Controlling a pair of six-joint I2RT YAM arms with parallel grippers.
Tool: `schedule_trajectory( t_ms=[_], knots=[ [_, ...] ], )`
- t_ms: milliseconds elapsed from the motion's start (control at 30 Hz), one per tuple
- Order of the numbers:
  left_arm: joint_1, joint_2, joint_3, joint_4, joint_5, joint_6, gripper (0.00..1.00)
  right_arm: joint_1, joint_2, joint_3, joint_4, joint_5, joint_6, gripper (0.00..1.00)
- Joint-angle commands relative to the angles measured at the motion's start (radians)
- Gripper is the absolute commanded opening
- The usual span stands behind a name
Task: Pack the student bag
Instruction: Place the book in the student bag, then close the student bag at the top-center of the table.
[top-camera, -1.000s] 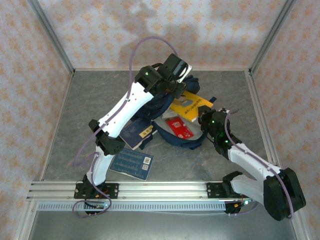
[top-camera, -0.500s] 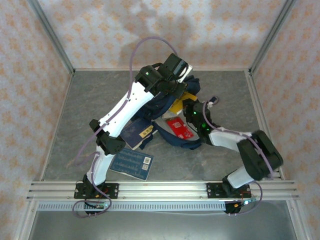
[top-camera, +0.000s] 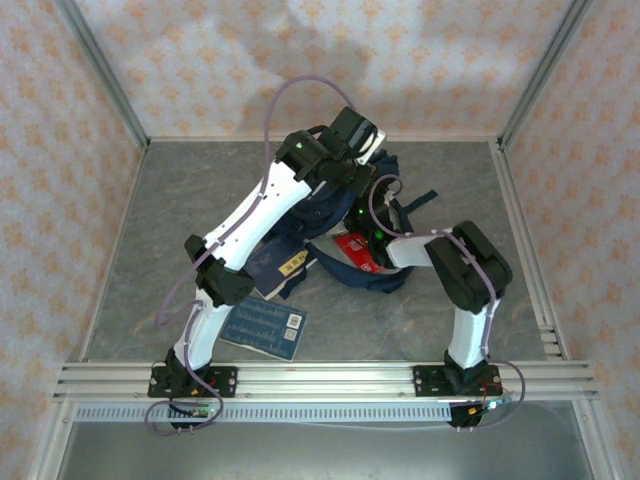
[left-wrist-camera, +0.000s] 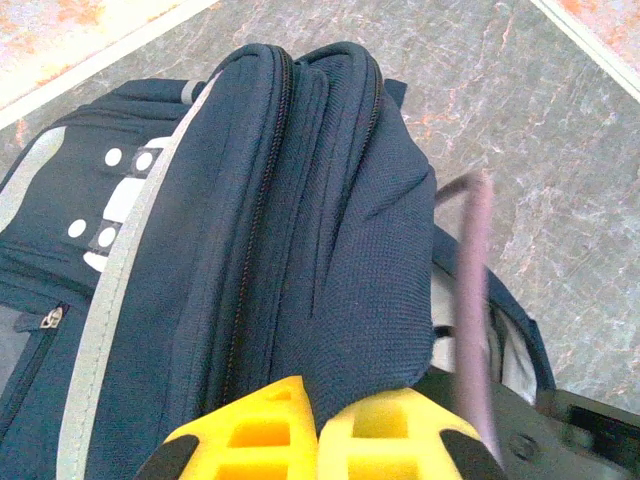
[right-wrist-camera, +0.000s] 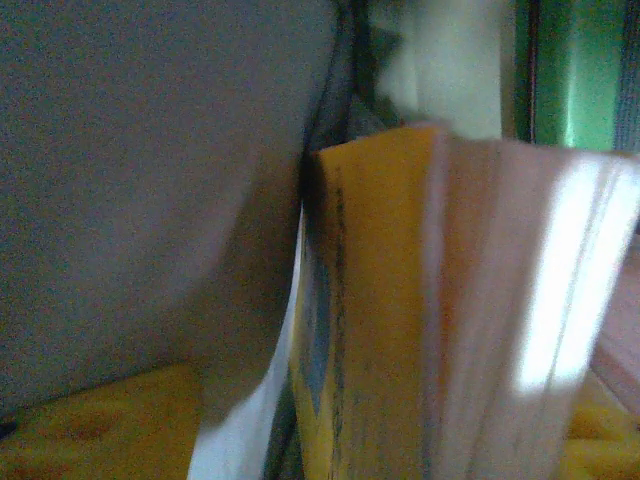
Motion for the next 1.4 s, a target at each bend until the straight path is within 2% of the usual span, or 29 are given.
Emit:
schedule_trajectory(
  t_ms=[0,133,367,467,567,633,700,767,867,967,1167,1267,1367],
  knots=[
    [0.036,-0.002,0.035,0.076,0.002,-0.023,0.00,0.007,-0.191,-0.046,-0.116,0.008,-0.146,0.73],
    [0.045,0.019,0.029,0.075,-0.006,-0.022,0.00,0.006,-0.379,-0.120,-0.273,0.066,-0.190,0.78],
    [0.049,0.057,0.015,0.074,-0.001,-0.030,0.00,0.000,-0.642,-0.208,-0.573,0.162,-0.232,0.77],
    [0.050,0.072,-0.013,0.089,0.061,-0.051,0.00,0.002,-0.779,-0.216,-0.724,0.212,-0.305,0.74],
    [0.049,0.082,-0.077,0.148,0.180,-0.093,0.02,0.002,-0.941,-0.243,-0.842,0.280,-0.338,0.73],
    [0.049,0.102,-0.088,0.162,0.240,-0.128,0.16,0.002,-1.041,-0.239,-0.931,0.314,-0.375,0.72],
    [0.048,0.103,-0.091,0.165,0.292,-0.153,0.25,0.002,-1.096,-0.203,-1.035,0.322,-0.406,0.71],
    [0.044,0.068,-0.125,0.186,0.318,-0.172,0.38,0.007,-1.120,-0.170,-1.097,0.283,-0.453,0.69],
    [0.038,-0.062,-0.264,0.256,0.326,-0.192,0.51,0.026,-1.119,-0.147,-1.131,0.181,-0.495,0.64],
    [0.039,-0.257,-0.491,0.343,0.267,-0.211,0.56,0.073,-1.101,-0.152,-1.123,0.111,-0.525,0.58],
    [0.051,-0.679,-1.004,0.460,0.059,-0.263,0.64,0.276,-0.984,-0.108,-1.145,0.183,-0.637,0.55],
    [0.066,-0.850,-1.253,0.496,-0.027,-0.365,0.66,0.351,-0.881,-0.079,-1.119,0.161,-0.676,0.53],
    [0.088,-1.007,-1.485,0.529,-0.061,-0.491,0.66,0.428,-0.742,-0.025,-1.128,0.160,-0.722,0.53]
  ],
)
